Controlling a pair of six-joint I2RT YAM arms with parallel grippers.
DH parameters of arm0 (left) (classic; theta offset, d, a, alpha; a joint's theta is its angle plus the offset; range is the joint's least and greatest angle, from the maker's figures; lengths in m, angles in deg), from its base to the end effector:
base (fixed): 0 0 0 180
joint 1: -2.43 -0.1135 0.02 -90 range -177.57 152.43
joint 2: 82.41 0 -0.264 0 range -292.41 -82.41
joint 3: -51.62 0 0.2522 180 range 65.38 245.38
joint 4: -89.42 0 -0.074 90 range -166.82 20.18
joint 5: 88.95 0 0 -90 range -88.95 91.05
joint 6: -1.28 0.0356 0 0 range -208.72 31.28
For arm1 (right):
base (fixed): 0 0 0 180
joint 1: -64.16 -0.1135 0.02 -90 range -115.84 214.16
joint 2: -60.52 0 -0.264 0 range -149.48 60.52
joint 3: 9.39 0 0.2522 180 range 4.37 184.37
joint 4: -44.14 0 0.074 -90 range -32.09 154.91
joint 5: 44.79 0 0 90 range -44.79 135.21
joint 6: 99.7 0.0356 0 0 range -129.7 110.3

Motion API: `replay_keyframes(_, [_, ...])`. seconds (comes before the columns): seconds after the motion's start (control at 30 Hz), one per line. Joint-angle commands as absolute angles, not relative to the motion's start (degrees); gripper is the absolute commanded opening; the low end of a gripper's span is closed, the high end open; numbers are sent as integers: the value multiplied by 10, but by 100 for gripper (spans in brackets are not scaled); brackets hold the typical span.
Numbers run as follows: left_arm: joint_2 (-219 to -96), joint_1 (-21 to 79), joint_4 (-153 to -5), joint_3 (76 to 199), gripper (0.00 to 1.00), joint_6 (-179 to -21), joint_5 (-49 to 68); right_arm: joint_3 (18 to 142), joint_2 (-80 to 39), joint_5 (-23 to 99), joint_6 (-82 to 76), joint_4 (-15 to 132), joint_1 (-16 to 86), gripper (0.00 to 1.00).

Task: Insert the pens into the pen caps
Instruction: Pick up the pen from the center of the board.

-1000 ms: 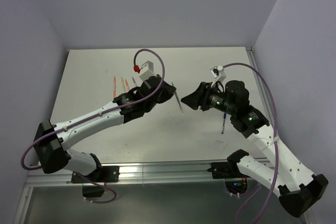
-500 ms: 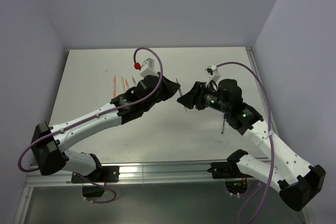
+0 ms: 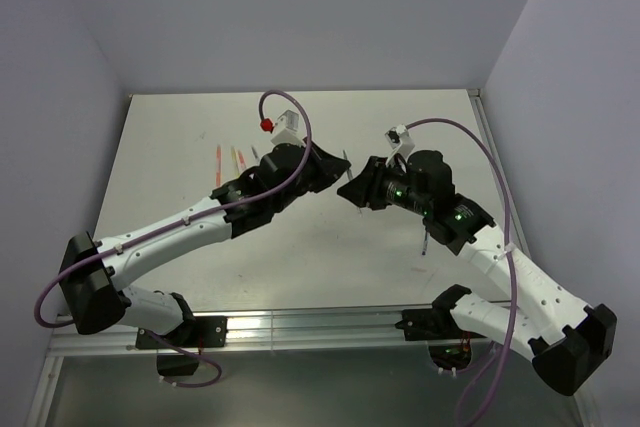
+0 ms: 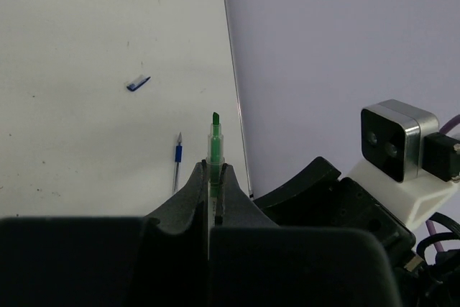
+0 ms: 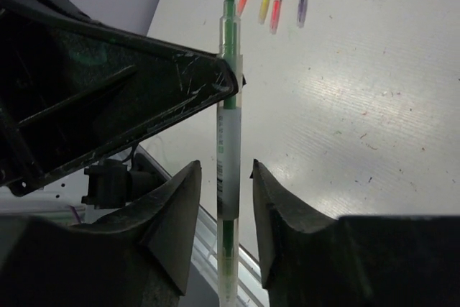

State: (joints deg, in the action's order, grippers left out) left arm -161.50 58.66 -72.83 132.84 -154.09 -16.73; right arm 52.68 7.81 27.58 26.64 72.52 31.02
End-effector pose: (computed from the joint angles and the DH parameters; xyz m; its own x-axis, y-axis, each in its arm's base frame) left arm 0.1902 -0.2649 0.3530 -0.6333 -0.6101 -0.4761 0.1257 0.5259 -0.8412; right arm 0.1707 0.1243 0.3294 -0.6706 0.2366 -0.7030 -0.4511 0.6223 0.6397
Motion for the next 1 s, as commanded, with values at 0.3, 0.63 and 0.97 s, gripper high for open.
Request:
replay_keyframes(0.3, [-1593, 595, -795, 1299, 0, -1493, -91, 561, 80, 334, 268, 742, 306, 0])
replay_keyframes(0.63, [-1509, 569, -860, 1244, 54, -1400, -99, 622, 128, 499, 273, 896, 307, 0])
replay_keyframes(0.97, [-1509, 555, -943, 1147, 48, -1307, -11, 687, 160, 648, 284, 1035, 342, 0])
